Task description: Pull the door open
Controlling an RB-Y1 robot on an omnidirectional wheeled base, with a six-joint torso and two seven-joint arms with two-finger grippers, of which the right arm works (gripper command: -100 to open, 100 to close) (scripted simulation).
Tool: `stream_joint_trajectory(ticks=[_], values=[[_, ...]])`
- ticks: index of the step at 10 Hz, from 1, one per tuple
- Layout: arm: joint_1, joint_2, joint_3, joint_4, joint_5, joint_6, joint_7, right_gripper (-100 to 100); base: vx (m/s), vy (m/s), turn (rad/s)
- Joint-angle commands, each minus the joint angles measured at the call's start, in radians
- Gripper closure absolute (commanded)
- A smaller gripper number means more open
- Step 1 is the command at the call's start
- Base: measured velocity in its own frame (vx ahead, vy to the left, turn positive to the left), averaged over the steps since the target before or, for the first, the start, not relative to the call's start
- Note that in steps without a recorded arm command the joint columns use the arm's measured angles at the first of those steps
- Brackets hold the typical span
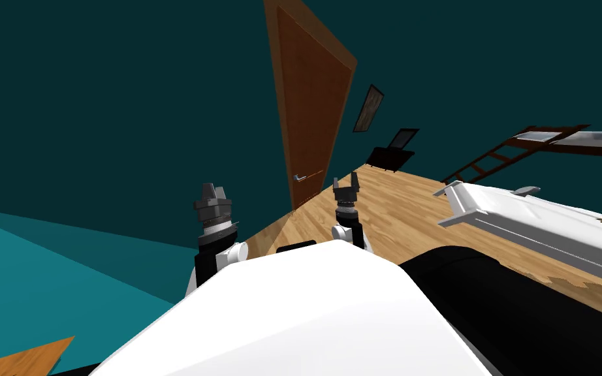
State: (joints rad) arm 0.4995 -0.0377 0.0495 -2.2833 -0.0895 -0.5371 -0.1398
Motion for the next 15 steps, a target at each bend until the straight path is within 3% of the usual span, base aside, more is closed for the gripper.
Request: stream_joint_trajectory(ticks=[1, 6, 9, 11, 12, 14, 15], values=[[-0.008, -0.010, 0.003, 0.048, 0.001, -0.016, -0.004, -100, 0.097, -0.012, 0.109], [-0.049, -0.043, 0.003, 0.190, 0.001, -0.052, -0.018, -100, 0.074, -0.023, 0.100], [-0.060, -0.052, 0.003, 0.245, 0.001, -0.063, -0.023, -100, 0.047, -0.012, 0.058], [-0.085, -0.071, 0.003, 0.325, 0.001, -0.085, -0.031, -100, 0.065, -0.018, 0.136], [-0.085, -0.071, 0.003, 0.338, 0.001, -0.085, -0.031, -100, 0.058, -0.019, 0.054], [-0.110, -0.091, 0.003, 0.414, 0.001, -0.108, -0.040, -100, 0.073, -0.033, 0.124], [-0.110, -0.091, 0.003, 0.435, 0.001, -0.108, -0.040, -100, 0.056, -0.029, 0.058]])
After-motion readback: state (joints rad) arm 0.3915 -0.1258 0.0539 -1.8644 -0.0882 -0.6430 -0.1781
